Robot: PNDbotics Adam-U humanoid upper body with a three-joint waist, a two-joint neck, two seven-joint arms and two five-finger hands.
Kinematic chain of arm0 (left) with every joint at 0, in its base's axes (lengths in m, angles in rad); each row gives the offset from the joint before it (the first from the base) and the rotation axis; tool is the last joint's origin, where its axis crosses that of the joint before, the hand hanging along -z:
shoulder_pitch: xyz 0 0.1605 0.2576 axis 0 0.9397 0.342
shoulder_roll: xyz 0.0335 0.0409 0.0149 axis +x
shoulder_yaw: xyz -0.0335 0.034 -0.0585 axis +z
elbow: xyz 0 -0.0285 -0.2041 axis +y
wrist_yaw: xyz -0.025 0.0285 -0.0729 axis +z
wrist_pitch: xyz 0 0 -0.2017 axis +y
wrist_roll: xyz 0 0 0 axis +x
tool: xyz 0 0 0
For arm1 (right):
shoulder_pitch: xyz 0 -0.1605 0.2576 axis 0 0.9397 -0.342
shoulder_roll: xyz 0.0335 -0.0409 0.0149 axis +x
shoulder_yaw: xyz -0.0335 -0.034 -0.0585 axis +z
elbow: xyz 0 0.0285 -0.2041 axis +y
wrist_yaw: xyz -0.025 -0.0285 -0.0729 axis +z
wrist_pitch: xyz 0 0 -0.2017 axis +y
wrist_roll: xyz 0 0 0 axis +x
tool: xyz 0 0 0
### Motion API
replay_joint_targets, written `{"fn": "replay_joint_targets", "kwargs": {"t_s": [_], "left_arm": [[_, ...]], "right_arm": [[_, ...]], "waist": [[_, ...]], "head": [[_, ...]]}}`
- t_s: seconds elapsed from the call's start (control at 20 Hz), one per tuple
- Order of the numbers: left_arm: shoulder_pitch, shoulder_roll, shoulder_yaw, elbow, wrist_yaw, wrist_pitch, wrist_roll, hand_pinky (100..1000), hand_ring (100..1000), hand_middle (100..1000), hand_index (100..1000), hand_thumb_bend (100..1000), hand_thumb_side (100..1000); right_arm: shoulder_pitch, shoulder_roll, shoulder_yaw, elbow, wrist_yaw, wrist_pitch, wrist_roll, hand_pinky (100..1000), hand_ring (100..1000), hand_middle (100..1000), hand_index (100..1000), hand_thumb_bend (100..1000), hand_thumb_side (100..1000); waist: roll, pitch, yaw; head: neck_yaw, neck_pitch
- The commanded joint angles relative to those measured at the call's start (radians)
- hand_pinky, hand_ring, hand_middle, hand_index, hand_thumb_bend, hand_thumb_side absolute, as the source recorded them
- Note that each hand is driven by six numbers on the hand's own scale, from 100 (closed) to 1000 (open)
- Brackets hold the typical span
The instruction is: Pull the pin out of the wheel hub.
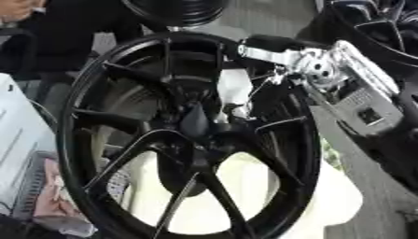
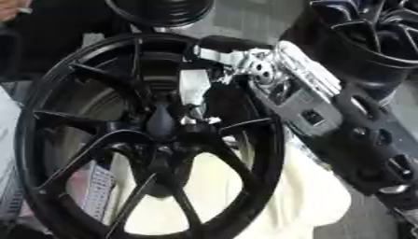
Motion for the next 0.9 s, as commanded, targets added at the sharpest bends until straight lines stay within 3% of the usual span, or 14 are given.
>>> {"fn": "replay_joint_targets", "kwargs": {"t_s": [0.05, 0.25, 0.5, 0.7, 0.9], "left_arm": [[0.001, 0.017, 0.006, -0.011, 0.002, -0.007, 0.003, 891, 756, 643, 832, 100, 566], [0.004, 0.020, 0.005, -0.011, 0.008, -0.006, 0.002, 891, 756, 643, 831, 100, 567], [0.008, 0.021, 0.006, -0.011, 0.019, -0.003, 0.000, 891, 756, 643, 831, 100, 565], [0.012, 0.017, 0.009, -0.011, 0.028, 0.003, 0.001, 892, 755, 642, 831, 100, 570], [0.014, 0.013, 0.009, -0.011, 0.034, 0.011, 0.001, 892, 754, 642, 831, 100, 575]], "right_arm": [[-0.027, -0.039, -0.017, -0.041, 0.000, 0.214, 0.208, 612, 418, 314, 437, 120, 100], [-0.054, -0.074, -0.027, -0.074, 0.014, 0.215, 0.208, 611, 416, 310, 433, 126, 100], [-0.096, -0.120, -0.092, -0.091, 0.038, 0.224, 0.208, 613, 410, 307, 431, 119, 100], [-0.107, -0.156, -0.186, -0.058, 0.055, 0.242, 0.208, 616, 397, 306, 431, 100, 100], [-0.110, -0.215, -0.341, 0.011, 0.081, 0.273, 0.158, 617, 375, 305, 433, 100, 100]], "waist": [[0.015, -0.021, -0.001], [0.019, -0.032, -0.002], [0.026, -0.049, -0.006], [0.030, -0.055, -0.011], [0.032, -0.057, -0.023]], "head": [[-0.004, -0.008], [-0.007, -0.006], [-0.029, -0.022], [-0.051, -0.041], [-0.039, -0.043]]}}
